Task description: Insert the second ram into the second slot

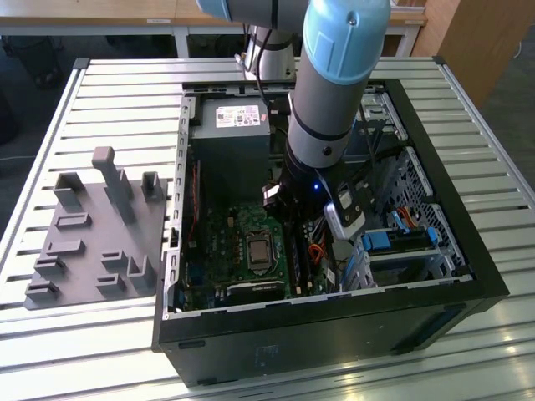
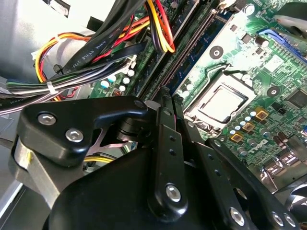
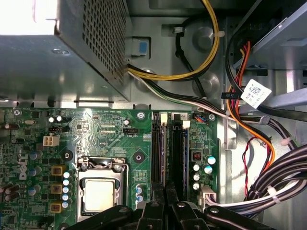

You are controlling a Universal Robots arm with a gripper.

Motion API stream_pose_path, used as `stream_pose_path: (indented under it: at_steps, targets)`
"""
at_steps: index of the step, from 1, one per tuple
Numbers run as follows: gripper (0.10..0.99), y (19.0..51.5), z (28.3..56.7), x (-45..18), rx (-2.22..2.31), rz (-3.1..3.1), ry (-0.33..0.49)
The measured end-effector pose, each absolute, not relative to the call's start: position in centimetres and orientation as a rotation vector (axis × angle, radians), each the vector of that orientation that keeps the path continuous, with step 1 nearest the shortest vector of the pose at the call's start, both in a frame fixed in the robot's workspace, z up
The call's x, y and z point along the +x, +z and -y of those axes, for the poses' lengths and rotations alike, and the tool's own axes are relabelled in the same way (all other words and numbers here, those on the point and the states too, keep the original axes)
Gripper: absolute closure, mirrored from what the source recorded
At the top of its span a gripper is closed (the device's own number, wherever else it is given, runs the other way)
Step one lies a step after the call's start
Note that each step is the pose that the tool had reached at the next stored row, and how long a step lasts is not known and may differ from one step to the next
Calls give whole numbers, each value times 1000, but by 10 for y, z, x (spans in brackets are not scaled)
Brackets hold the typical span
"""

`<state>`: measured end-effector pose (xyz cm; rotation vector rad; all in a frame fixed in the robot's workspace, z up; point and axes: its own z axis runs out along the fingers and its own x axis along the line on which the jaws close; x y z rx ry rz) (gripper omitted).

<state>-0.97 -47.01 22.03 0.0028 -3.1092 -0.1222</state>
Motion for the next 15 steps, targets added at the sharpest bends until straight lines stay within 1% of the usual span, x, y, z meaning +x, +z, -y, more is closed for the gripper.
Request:
stream_pose_path:
  at_steps: [11, 14, 15]
  targets:
    - [953, 218, 470, -10, 3, 3109, -122]
    - [941, 218, 470, -10, 3, 3109, -122]
    - [878, 218, 470, -10, 3, 3109, -122]
